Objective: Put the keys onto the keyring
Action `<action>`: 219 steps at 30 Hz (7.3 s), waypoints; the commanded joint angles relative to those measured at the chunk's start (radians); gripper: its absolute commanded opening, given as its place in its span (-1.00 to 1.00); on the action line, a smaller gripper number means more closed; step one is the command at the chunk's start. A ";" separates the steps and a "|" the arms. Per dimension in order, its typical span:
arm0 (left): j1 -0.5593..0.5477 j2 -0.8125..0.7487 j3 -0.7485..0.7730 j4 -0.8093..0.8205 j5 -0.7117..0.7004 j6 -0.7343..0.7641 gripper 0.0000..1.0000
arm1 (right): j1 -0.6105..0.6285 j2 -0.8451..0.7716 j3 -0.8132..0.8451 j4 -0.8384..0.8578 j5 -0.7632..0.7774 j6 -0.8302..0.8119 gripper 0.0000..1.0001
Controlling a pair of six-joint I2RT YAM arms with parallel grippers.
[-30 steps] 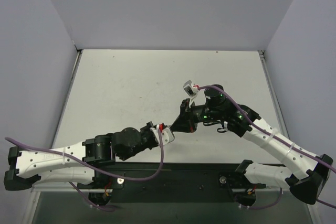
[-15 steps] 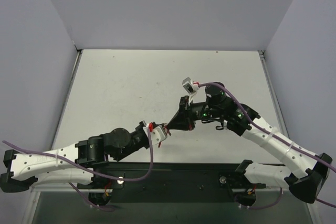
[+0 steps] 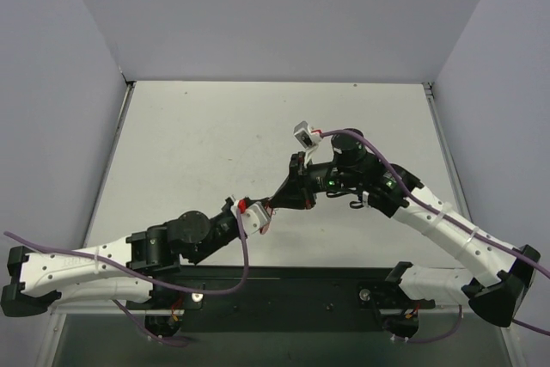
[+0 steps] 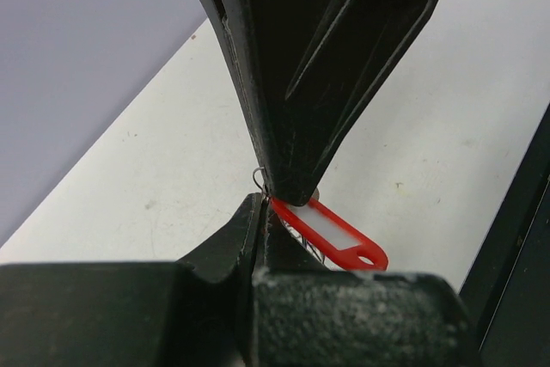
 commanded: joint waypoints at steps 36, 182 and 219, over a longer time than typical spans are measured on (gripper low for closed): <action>-0.003 0.004 -0.278 0.925 0.046 0.148 -1.00 | 0.125 0.035 0.247 -0.001 -0.040 -0.004 -1.00; -0.003 -0.243 -0.203 0.754 0.428 0.088 -1.00 | 0.105 -0.051 0.283 -0.004 -0.072 -0.289 -0.45; -0.003 -0.201 -0.203 0.835 0.421 0.090 -1.00 | 0.156 -0.052 0.244 0.079 -0.083 -0.255 -0.76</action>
